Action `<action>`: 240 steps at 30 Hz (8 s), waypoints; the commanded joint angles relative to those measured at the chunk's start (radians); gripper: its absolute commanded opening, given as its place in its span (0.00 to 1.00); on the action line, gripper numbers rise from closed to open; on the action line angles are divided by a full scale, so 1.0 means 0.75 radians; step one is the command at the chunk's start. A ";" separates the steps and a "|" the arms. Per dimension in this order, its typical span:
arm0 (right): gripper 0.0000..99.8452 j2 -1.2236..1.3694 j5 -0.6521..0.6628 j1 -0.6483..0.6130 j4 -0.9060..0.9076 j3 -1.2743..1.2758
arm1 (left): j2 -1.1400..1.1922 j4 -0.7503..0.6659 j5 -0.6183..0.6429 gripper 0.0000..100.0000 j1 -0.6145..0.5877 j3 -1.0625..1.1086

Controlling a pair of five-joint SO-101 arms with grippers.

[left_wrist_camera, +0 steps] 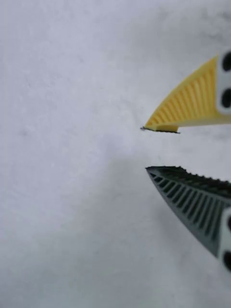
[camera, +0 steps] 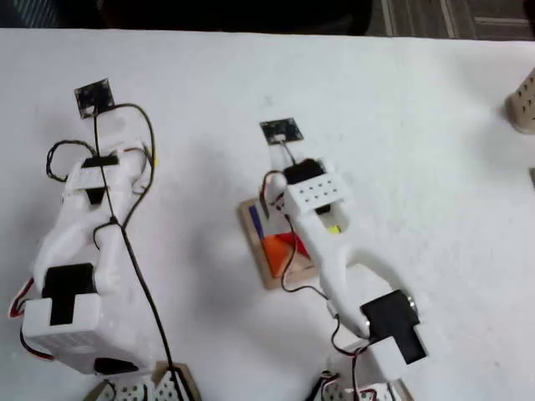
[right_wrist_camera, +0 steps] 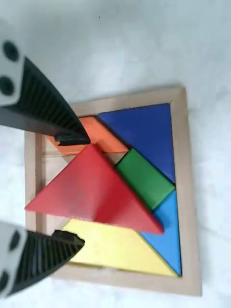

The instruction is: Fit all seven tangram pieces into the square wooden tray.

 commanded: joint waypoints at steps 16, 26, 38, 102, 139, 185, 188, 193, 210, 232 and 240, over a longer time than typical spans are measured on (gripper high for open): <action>0.05 -0.621 0.381 0.670 -0.105 0.550 | -0.028 0.006 0.006 0.02 0.365 0.010; 0.05 -0.963 0.608 0.983 -0.148 0.894 | -0.189 0.035 0.016 0.02 0.942 0.037; 0.05 -0.993 0.616 0.981 -0.249 0.941 | -0.007 -0.160 0.010 0.02 1.429 0.018; 0.05 -0.991 0.622 0.907 -0.261 0.966 | -0.157 -0.047 0.131 0.02 1.233 0.086; 0.05 -0.991 0.659 0.907 -0.285 0.984 | -0.482 -0.045 -0.014 0.02 1.282 0.550; 0.06 -1.959 0.667 0.525 -0.302 1.469 | -2.638 0.612 -0.456 0.02 0.105 1.606; 0.12 -2.239 0.667 0.484 -0.206 1.606 | -2.597 0.624 -0.479 0.02 0.032 1.608; 0.16 -2.388 0.667 0.410 -0.064 1.692 | -2.597 0.741 -0.477 0.02 -0.013 1.608; 0.16 -2.323 0.661 0.656 -0.060 1.755 | -2.597 0.968 -0.475 0.02 -0.007 1.608; 0.16 -2.321 0.663 0.656 -0.060 1.755 | -2.597 0.968 -0.475 0.02 -0.007 1.608; 0.16 -2.321 0.663 0.656 -0.060 1.755 | -2.597 0.968 -0.475 0.02 -0.007 1.608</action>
